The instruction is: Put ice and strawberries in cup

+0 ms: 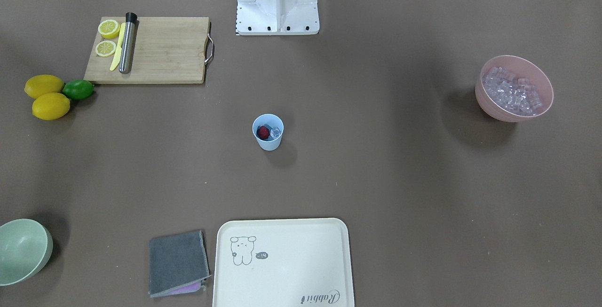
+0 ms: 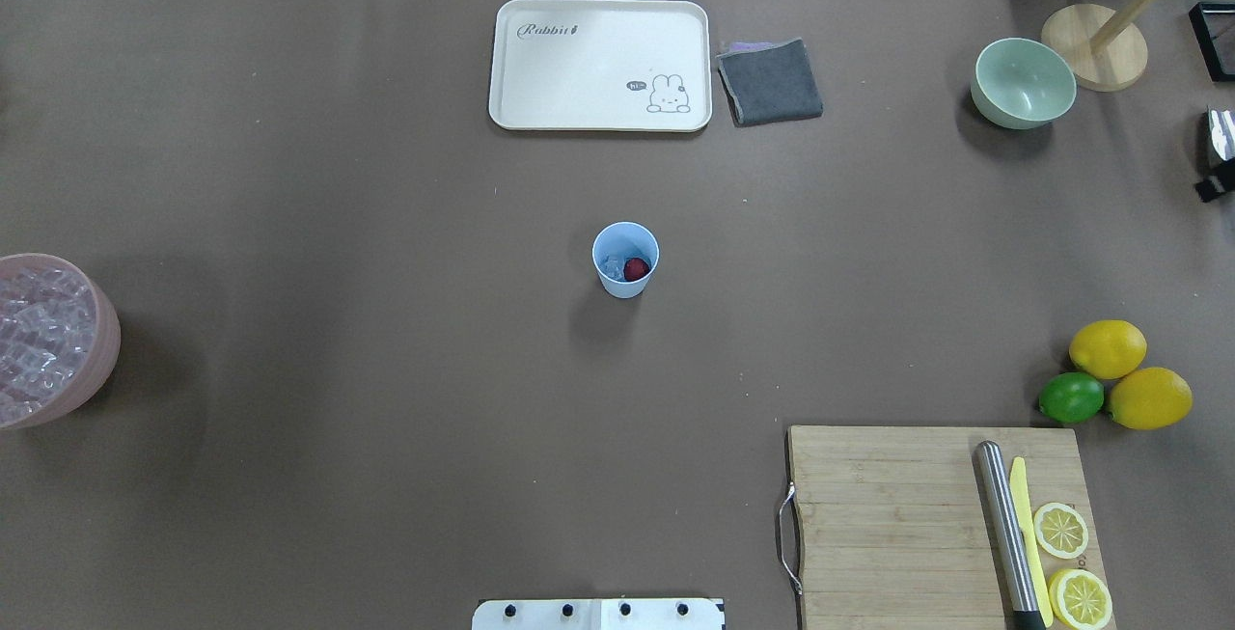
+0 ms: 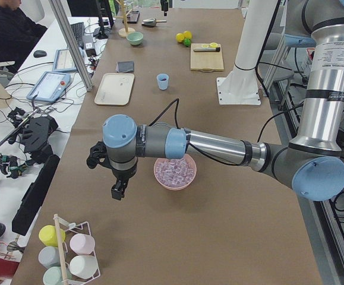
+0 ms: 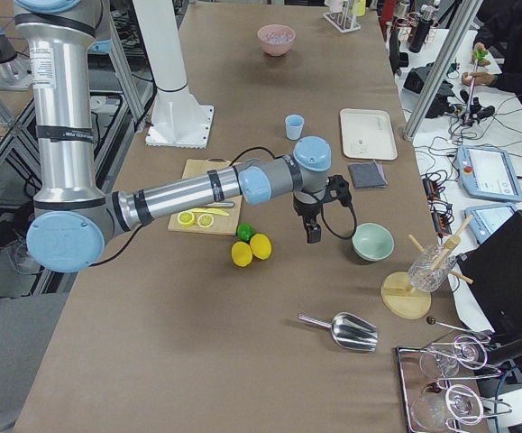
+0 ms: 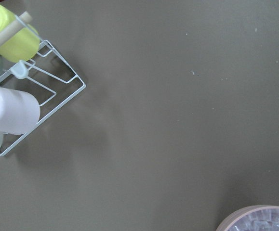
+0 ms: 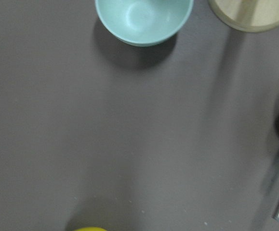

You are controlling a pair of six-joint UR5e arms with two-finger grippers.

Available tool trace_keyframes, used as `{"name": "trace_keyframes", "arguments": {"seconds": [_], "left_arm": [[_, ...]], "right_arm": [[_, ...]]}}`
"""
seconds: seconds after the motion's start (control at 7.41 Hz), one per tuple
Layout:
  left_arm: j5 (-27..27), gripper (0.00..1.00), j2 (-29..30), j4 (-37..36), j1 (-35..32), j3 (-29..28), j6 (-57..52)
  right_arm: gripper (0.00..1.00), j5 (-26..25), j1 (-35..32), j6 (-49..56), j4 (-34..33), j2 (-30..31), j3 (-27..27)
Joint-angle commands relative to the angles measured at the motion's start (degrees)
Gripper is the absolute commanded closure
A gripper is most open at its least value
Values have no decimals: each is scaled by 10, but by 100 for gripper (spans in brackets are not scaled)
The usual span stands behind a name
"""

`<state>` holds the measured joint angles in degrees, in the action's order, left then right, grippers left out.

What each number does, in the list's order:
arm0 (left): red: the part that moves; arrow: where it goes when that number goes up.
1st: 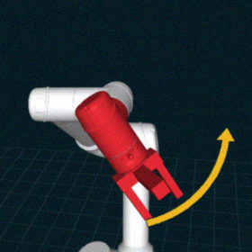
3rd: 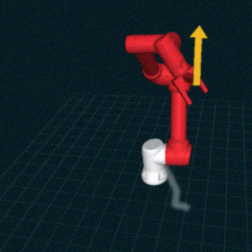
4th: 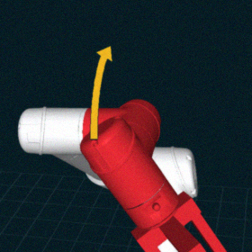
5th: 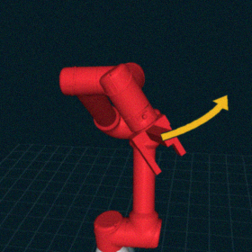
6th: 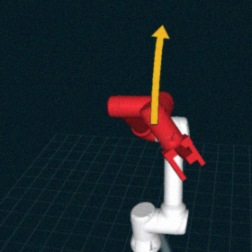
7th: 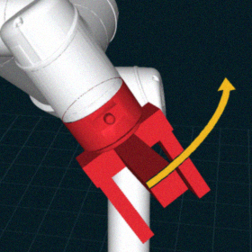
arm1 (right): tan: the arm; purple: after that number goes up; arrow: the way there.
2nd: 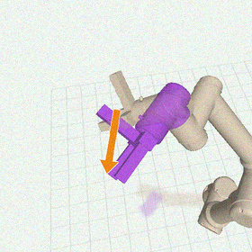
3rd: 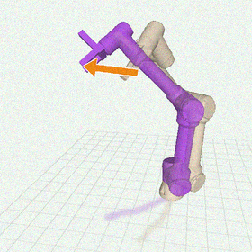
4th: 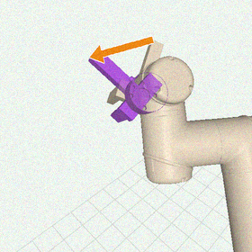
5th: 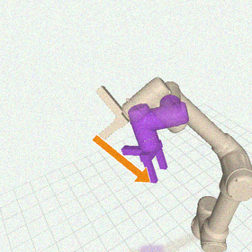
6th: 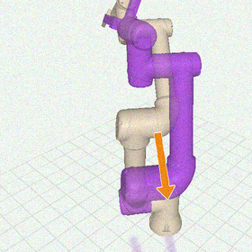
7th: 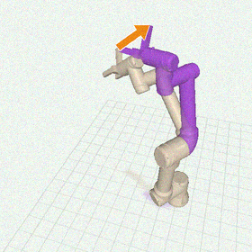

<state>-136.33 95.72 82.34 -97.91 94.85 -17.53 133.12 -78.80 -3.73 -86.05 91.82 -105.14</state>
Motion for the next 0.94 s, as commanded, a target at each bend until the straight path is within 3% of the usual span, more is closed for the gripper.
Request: {"name": "trace_keyframes", "arguments": {"seconds": [0.0,0.27,0.54,0.81], "left_arm": [[4,3,-48,-17,-17,11,-17],[4,3,-86,-6,-21,44,-8],[3,3,-79,-1,-21,-7,0],[32,3,-77,30,-23,-9,0]], "right_arm": [[0,3,-70,92,3,75,0],[0,4,-91,118,2,95,2],[0,22,-93,118,4,101,0],[0,24,-108,118,4,101,-3]]}}
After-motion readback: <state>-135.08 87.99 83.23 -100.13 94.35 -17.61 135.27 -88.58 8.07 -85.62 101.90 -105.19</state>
